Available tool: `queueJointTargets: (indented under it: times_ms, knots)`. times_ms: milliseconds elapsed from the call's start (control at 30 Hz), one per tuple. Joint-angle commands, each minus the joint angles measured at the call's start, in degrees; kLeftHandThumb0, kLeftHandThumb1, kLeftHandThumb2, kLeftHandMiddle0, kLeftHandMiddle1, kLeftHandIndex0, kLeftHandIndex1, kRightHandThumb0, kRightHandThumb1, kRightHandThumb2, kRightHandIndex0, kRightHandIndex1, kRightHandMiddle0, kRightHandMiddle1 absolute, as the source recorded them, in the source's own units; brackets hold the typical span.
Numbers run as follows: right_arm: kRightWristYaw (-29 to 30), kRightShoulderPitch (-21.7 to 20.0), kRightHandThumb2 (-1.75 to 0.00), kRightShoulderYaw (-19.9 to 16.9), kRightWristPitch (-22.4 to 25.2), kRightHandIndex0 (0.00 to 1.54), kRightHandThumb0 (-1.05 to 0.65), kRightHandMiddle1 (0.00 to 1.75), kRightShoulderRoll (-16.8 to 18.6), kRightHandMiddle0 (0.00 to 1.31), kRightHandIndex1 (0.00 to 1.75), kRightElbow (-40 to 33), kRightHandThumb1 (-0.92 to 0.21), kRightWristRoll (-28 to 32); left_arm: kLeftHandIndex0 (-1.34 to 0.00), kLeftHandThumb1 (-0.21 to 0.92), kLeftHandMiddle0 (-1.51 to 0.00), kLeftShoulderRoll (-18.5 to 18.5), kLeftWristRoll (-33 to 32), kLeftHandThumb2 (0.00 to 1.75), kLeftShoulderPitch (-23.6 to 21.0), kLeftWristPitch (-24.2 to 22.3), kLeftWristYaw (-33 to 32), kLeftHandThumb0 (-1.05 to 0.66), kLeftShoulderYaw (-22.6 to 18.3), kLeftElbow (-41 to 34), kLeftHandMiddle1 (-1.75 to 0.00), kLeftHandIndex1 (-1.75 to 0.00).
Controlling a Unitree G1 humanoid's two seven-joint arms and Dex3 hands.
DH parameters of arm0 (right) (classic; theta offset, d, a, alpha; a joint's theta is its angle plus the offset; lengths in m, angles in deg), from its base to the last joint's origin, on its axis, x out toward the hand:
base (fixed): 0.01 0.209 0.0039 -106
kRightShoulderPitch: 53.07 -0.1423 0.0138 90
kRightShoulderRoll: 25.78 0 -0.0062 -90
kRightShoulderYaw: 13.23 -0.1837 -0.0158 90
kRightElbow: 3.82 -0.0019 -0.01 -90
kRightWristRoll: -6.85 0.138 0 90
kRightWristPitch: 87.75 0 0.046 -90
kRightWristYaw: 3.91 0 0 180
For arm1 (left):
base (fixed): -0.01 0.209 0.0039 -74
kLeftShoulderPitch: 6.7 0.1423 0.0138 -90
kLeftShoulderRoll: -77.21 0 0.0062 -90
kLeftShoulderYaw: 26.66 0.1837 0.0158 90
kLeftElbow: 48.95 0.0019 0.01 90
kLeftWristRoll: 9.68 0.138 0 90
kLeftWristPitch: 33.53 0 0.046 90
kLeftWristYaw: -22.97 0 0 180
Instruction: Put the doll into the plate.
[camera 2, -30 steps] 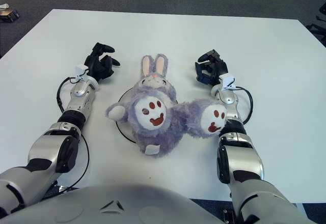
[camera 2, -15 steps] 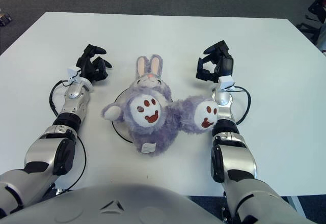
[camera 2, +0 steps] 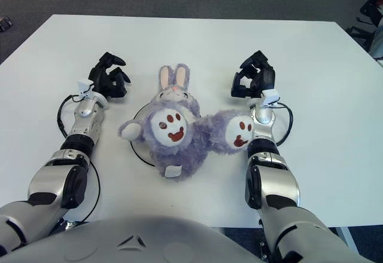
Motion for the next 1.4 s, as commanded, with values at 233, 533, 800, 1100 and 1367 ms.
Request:
queueJointTargets:
  times_ms: [233, 533, 800, 1100, 1367]
  knots:
    - [-4.0, 4.9, -1.40, -2.5, 0.8, 1.29, -0.47, 1.73, 5.8, 0.66, 1.75, 2.7, -0.24, 3.6, -0.61, 0.15, -0.62, 0.9, -1.7, 1.51, 4.3, 0.3, 1.2, -0.01, -1.3, 3.2, -1.75, -1.75]
    - [-5.3, 5.1, -1.39, -4.4, 2.8, 1.33, -0.50, 1.75, 6.0, 0.66, 1.75, 2.3, -0.26, 4.5, -0.61, 0.15, -0.62, 0.4, -1.9, 1.51, 2.7, -0.3, 2.1, -0.01, -1.2, 5.0, -1.75, -1.75]
    - [-4.7, 5.9, -1.38, -5.4, 4.3, 1.34, -0.50, 1.75, 5.8, 0.66, 1.75, 1.7, -0.27, 4.3, -0.62, 0.14, -0.63, 0.4, -2.0, 1.53, 0.9, -0.2, 3.2, -0.01, -1.1, 7.4, -1.75, -1.75]
    - [-2.3, 7.3, -1.36, -5.7, 7.9, 1.34, -0.49, 1.75, 5.2, 0.64, 1.75, 0.2, -0.28, 3.6, -0.62, 0.14, -0.63, 0.6, -1.8, 1.53, -0.7, 0.0, 3.9, -0.01, -0.8, 9.4, -1.75, -1.75]
    - [2.1, 16.7, -1.35, -3.7, 15.7, 1.33, -0.49, 1.75, 6.4, 0.63, 1.75, -15.7, -0.29, 1.8, -0.62, 0.14, -0.63, 0.9, -1.5, 1.52, -1.1, 0.0, 3.7, -0.01, -0.5, 9.7, -1.75, -1.75]
